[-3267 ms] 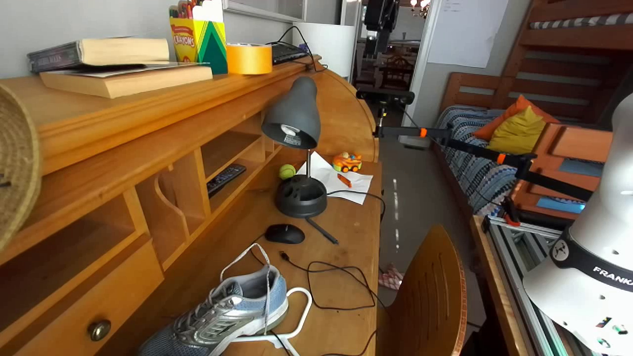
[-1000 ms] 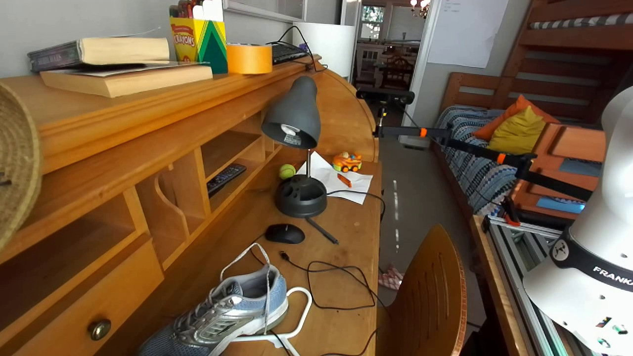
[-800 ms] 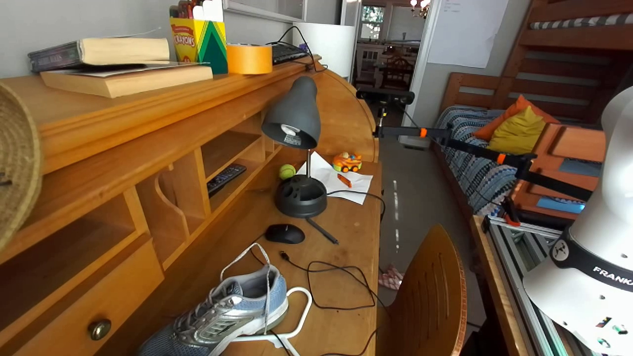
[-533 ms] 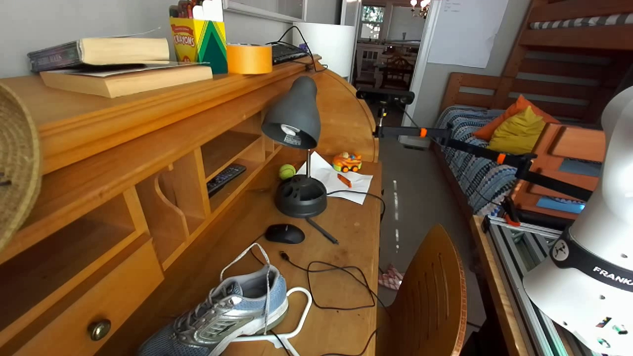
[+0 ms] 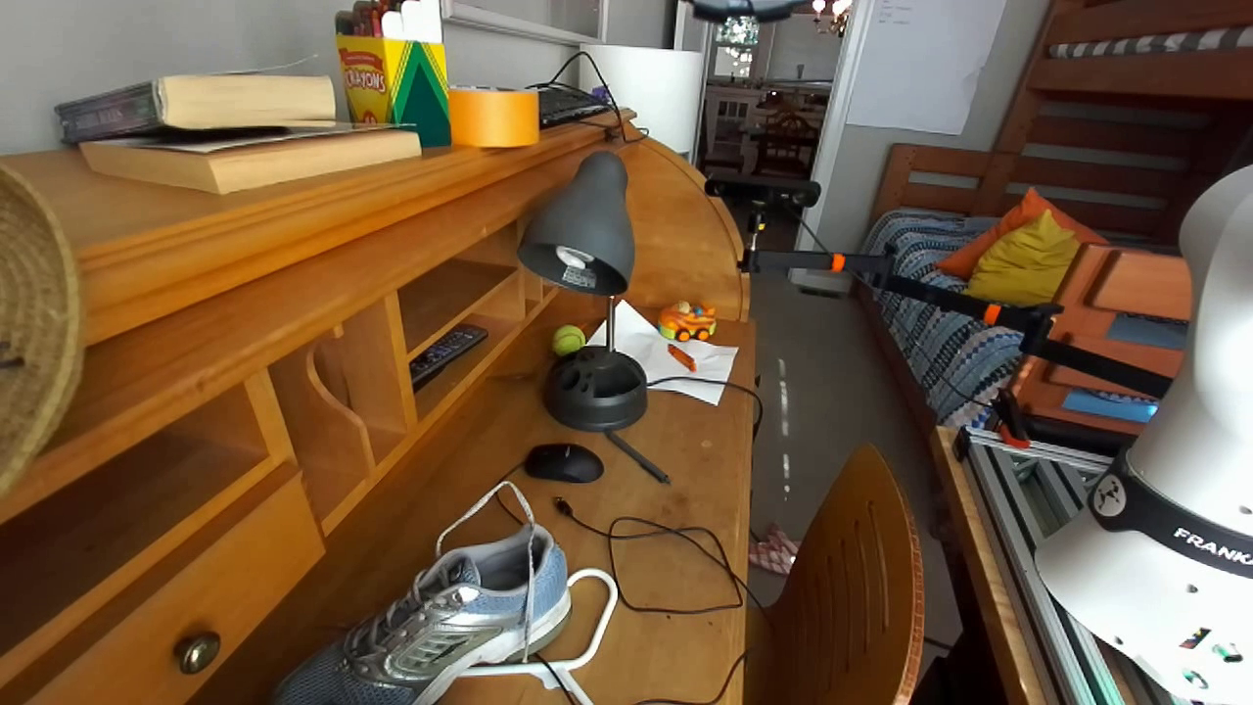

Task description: Put the book near the mouse

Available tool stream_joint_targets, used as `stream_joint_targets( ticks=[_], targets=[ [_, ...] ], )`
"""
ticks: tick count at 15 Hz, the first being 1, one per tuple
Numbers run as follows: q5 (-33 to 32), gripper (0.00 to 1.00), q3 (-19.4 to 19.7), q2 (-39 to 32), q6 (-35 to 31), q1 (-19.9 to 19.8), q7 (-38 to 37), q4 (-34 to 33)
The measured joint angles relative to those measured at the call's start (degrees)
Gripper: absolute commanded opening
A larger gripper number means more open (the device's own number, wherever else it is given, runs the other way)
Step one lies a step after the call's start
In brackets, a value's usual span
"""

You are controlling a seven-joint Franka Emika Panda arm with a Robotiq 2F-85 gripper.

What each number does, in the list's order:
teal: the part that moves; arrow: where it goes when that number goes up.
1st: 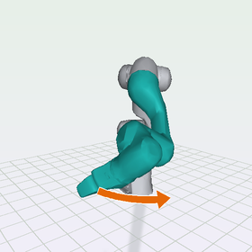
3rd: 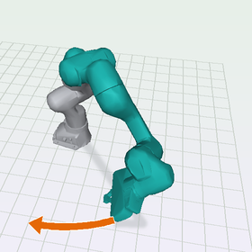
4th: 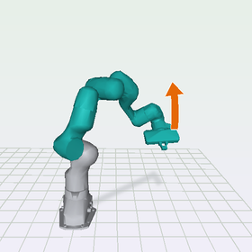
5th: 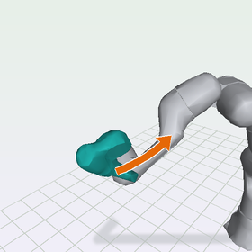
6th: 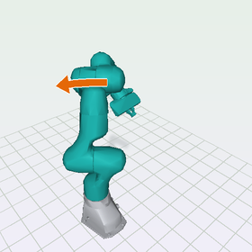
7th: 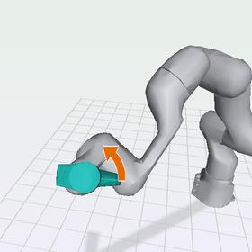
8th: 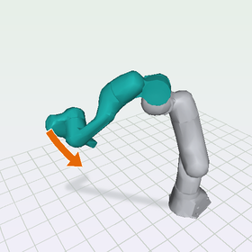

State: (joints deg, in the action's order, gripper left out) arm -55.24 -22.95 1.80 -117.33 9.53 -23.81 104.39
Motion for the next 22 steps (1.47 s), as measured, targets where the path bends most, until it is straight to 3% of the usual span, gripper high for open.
stream_joint_targets(
  ticks=[3, 9, 22],
  targets=[
    [-0.9, 1.0, 0.7, -4.7, 4.7, 2.8, -0.2, -5.1],
    [-2.7, 1.0, 4.8, -11.7, 7.4, 5.8, -1.7, -11.1],
    [-2.6, 1.0, 7.1, -13.7, 7.2, 6.6, -1.6, -12.3]
  ],
)
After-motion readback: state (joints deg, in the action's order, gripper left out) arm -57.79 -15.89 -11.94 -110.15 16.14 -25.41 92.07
